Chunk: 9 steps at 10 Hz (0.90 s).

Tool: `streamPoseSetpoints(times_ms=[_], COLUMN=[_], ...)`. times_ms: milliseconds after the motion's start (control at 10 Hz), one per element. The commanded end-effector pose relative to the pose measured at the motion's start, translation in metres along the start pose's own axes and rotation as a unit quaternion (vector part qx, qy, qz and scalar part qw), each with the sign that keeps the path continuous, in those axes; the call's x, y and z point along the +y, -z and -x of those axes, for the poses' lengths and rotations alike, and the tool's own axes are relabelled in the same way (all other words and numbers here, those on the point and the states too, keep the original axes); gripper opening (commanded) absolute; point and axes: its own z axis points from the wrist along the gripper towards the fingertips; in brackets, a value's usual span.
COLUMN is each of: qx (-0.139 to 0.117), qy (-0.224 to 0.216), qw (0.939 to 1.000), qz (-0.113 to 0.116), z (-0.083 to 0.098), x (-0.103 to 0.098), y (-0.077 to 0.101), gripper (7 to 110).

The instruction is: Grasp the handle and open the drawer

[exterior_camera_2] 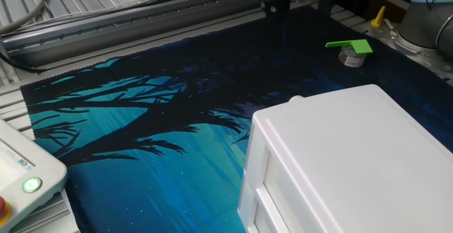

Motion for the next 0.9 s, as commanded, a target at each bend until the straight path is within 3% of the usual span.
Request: streamPoseSetpoints(times_ms=[0, 200, 500, 800], qx=[0.047, 0.073, 0.065, 0.061], qy=[0.0, -0.006, -0.02, -0.027], qw=[0.9989, 0.9971, 0.9975, 0.9974], qz=[-0.011, -0.017, -0.022, -0.026], z=[-0.004, 0.001, 0.029, 0.037], x=[-0.012, -0.016, -0.013, -0.01], y=[-0.012, -0.02, -0.018, -0.023], gripper=[66, 66, 66, 66])
